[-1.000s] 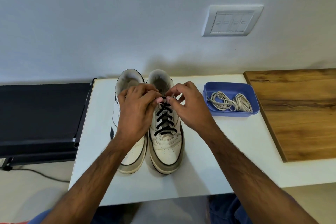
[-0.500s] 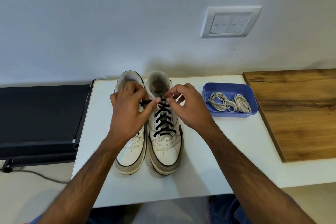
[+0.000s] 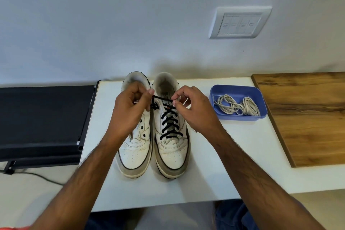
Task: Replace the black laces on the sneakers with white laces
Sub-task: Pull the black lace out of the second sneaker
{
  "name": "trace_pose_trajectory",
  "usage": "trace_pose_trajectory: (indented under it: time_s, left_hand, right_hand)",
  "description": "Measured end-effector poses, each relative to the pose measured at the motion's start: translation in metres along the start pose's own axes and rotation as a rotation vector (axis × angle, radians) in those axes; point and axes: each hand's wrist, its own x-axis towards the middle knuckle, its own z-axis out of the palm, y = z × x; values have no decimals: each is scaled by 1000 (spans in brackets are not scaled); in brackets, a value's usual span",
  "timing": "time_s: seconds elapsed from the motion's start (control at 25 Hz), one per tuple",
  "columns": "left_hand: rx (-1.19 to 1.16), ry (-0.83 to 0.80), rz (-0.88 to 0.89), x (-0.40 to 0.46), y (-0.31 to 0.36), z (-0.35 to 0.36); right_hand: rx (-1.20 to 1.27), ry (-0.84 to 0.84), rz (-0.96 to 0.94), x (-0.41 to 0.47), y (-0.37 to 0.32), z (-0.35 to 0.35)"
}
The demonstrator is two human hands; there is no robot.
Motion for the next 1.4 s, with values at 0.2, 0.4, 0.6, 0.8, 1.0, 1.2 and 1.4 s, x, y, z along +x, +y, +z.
trace_pose_trajectory:
  time_s: [0.2, 0.4, 0.6, 0.8, 1.0, 1.2, 1.4]
  left_hand:
    - [703, -60, 283, 7, -14, -14]
    - [-115, -1, -58, 7, -1, -16]
    - [22, -37, -30, 8, 0, -29]
    - [400, -102, 78, 9, -9, -41]
    - [-257, -153, -42, 6, 1, -39]
    - [-892, 54, -196, 14, -18, -46]
    - [-1048, 120, -131, 11, -18, -45]
  right_hand:
    - [-9, -2, -10, 1, 1, 1]
    - [-14, -6, -5, 1, 2, 0]
    - [-11, -5, 0, 1, 3, -1]
    - [-16, -8, 1, 1, 3, -1]
    - [-6, -11, -1, 2, 1, -3]
    - [-12, -13, 4, 1, 0, -3]
    - [-32, -8, 3, 2, 0, -5]
